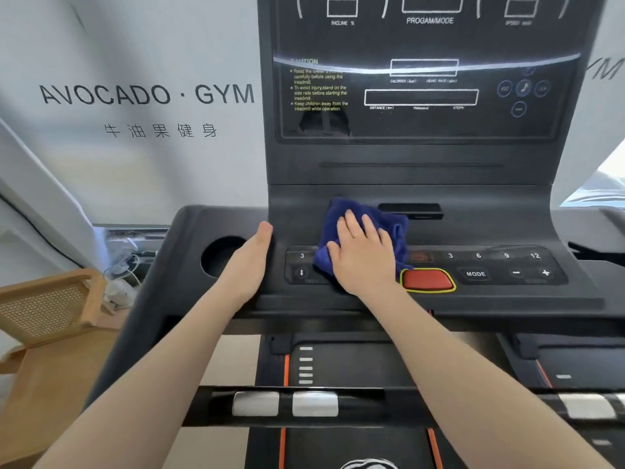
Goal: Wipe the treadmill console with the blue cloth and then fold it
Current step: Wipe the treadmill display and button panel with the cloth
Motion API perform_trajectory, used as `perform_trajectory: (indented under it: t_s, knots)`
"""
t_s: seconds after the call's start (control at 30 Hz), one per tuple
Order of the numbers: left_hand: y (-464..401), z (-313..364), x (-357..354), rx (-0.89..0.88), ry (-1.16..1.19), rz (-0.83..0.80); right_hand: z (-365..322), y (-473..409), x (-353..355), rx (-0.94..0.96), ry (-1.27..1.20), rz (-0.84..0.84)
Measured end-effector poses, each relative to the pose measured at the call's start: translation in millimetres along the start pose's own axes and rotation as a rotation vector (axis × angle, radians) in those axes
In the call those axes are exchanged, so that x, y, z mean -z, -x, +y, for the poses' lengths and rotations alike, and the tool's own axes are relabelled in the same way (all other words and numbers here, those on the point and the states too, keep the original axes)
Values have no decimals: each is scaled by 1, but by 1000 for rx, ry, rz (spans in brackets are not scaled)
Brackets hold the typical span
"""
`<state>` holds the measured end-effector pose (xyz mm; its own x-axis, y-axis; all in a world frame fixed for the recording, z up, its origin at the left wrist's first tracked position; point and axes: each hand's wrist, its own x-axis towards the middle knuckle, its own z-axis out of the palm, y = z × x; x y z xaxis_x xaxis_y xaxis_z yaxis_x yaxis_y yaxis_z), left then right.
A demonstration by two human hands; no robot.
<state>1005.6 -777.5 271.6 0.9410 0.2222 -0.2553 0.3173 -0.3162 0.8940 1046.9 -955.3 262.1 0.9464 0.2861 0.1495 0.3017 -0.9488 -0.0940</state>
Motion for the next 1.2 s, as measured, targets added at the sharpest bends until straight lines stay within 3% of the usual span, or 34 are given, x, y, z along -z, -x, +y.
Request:
perform_trajectory:
  t_s: [0.13,0.23,0.3,0.4,0.5,0.7,0.87,1.0,1.2]
  knots:
    - [-1,7,-4,-20,101,50,-60,17,-4,338,-76,-21]
    - [2,10,0,-27,99,30,-49,6,0,461,-42,-77]
    - [1,7,3,-30,106,15,-24,-11,1,406,-28,-39]
    - [-2,1,6,13,106,-19,11,-30,-3,157,39,7]
    - [1,4,3,-4,164,-22,-1,-26,-6,79,22,11]
    - [-15,8,5,19,373,49,-47,-10,-3,441,-30,-72]
    - [-35,38,5,24,484,6,-35,-59,-1,455,89,-36]
    - [-51,56,-8,-126,406,92,-23,-74,-4,465,185,32]
    - [-68,68,-23,-328,-11,197,28,-75,9,385,230,167]
